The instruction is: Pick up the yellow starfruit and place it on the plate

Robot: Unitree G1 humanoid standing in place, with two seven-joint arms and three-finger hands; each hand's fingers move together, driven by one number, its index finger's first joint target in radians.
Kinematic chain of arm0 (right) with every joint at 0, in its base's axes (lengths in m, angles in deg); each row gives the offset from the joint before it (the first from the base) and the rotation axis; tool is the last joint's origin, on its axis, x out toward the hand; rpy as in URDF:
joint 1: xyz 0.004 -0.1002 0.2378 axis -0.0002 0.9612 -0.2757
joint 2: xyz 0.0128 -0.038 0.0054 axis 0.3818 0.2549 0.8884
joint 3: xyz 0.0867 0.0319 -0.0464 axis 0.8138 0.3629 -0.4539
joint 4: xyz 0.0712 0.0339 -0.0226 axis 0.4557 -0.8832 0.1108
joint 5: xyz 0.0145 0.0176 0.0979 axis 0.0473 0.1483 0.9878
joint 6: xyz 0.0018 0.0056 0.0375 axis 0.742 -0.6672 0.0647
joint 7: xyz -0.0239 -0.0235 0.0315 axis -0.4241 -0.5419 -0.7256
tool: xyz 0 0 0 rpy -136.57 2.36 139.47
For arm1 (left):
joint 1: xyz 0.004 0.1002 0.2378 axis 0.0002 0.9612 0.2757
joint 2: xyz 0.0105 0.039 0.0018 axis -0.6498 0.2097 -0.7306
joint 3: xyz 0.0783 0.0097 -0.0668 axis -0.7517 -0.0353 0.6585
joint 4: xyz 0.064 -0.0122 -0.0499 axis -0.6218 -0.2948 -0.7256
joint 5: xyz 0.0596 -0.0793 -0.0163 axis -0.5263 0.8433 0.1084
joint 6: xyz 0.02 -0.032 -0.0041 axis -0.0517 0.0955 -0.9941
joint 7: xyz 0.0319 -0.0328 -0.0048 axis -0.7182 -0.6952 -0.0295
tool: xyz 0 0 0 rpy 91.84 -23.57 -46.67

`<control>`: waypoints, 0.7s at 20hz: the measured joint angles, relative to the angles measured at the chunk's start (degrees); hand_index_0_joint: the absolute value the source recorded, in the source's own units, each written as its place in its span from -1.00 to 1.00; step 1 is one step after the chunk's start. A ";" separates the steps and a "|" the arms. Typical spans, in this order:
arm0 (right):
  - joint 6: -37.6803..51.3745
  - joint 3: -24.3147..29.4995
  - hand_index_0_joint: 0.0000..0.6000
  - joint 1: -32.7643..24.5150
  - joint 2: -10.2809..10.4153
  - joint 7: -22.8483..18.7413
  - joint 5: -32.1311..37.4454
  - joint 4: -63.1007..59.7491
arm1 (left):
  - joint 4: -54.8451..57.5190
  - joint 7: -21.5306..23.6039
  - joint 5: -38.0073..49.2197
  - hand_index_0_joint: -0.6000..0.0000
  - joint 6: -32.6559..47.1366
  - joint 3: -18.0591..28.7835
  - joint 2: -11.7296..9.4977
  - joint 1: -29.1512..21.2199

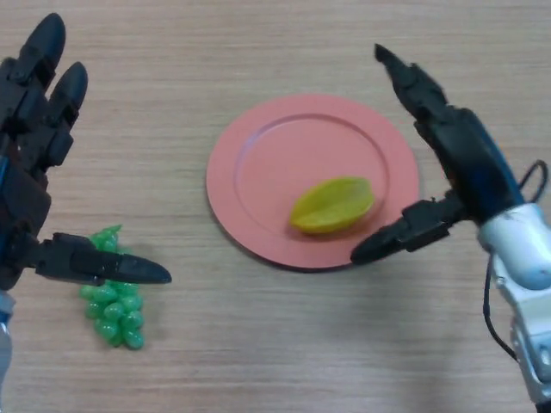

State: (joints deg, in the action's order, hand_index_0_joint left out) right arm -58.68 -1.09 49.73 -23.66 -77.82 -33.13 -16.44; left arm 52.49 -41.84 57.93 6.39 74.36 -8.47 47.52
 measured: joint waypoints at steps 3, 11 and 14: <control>-6.86 1.84 -1.00 5.26 -0.76 0.05 6.82 10.79 | -0.02 0.16 -0.43 1.00 0.00 -1.74 0.25 0.00; -15.36 1.68 -1.00 14.35 -0.81 -0.20 8.76 26.39 | 1.12 -0.04 -0.64 1.00 -3.11 -3.86 0.34 -0.08; -15.37 1.67 -1.00 15.38 -0.80 -0.13 8.77 28.05 | 2.04 -0.30 -0.71 1.00 -3.80 -3.82 0.34 -0.07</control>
State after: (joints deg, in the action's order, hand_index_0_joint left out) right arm -74.05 0.58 65.11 -24.47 -77.95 -24.36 11.61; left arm 54.54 -42.14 57.22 2.59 70.55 -8.13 47.46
